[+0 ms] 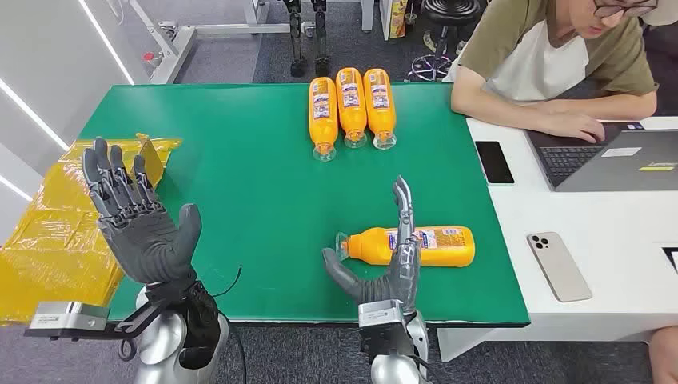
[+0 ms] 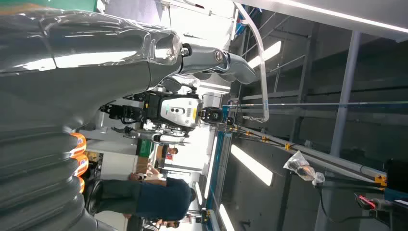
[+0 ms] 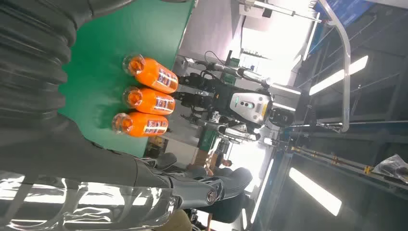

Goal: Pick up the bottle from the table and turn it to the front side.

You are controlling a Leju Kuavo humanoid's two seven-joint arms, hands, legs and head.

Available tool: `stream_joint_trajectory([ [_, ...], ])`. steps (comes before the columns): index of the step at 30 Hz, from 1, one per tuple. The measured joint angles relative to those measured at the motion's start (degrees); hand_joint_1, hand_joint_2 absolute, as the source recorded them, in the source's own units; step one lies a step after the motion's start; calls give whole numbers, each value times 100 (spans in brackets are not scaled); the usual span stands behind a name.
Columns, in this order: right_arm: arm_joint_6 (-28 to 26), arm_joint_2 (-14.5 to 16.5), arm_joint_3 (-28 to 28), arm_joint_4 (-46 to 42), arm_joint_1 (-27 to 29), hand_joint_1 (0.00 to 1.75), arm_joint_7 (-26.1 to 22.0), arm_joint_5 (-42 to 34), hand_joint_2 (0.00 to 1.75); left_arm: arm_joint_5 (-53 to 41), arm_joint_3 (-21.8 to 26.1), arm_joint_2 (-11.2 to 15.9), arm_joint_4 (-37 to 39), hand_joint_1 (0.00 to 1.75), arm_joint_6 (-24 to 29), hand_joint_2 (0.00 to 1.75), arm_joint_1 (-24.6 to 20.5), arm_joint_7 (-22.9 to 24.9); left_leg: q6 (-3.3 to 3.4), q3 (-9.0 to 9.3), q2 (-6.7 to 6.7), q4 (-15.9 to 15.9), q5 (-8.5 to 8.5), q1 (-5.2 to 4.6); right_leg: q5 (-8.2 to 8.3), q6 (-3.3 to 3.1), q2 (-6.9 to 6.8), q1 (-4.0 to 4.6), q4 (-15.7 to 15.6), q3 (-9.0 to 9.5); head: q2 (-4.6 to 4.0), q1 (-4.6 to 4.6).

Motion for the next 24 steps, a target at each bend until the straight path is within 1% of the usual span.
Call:
stream_joint_trajectory([
  [6, 11, 0, 0, 2, 3, 0, 39, 112, 175, -5, 1, 0, 0, 0, -2, 175, 0, 0, 0, 0, 0, 0, 0, 0, 0, 0, 0, 0, 0, 0, 0, 0],
  [8, 82, -4, 0, 0, 4, 0, 219, 385, 175, -17, 2, 0, 0, 0, -13, 175, 1, -3, 0, 0, 0, 0, 0, 0, 0, 0, 0, 0, 0, 0, 0, 0],
  [10, 311, -28, -2, -10, -1, 0, 608, 920, 175, -37, 2, 0, 0, 0, -51, 175, 2, -20, 0, 0, 0, 0, 0, 0, 0, 0, 0, 0, 0, 0, 0, 1],
  [13, 1041, -151, -49, -24, -103, 0, 1360, 1910, 175, -63, 3, 0, 0, 0, -157, 175, 4, -46, 0, 0, 0, 0, 0, 0, 1, 0, 0, 0, 0, 0, 0, 1],
  [15, 1555, -281, -133, 4, -234, 0, 1693, 2304, 175, -69, 6, 0, 0, 0, -223, 175, 5, -49, 0, -1, -2, 0, 1, 0, 1, 1, -3, 0, 0, 1, 0, 1],
  [19, 2387, -585, -232, 223, -592, 0, 2171, 2681, 175, -34, 15, 4, -10, 0, -269, 175, 8, -50, 1, 0, -2, 1, 1, -1, 3, 2, -4, 0, 0, 4, 0, 0],
  [21, 2896, -855, -217, 515, -895, 0, 2385, 2753, 175, 31, 16, 9, -39, 0, -288, 175, 18, -51, 5, -1, -6, 3, 4, -2, 6, 5, -7, -1, -1, 5, 0, 1],
  [24, 3440, -1311, -157, 991, -1336, 0, 2465, 2637, 175, 130, 17, 18, -78, 0, -318, 175, 47, -54, 10, -4, -18, 6, 8, -3, 9, 10, -18, -1, -2, 6, -1, 2],
])
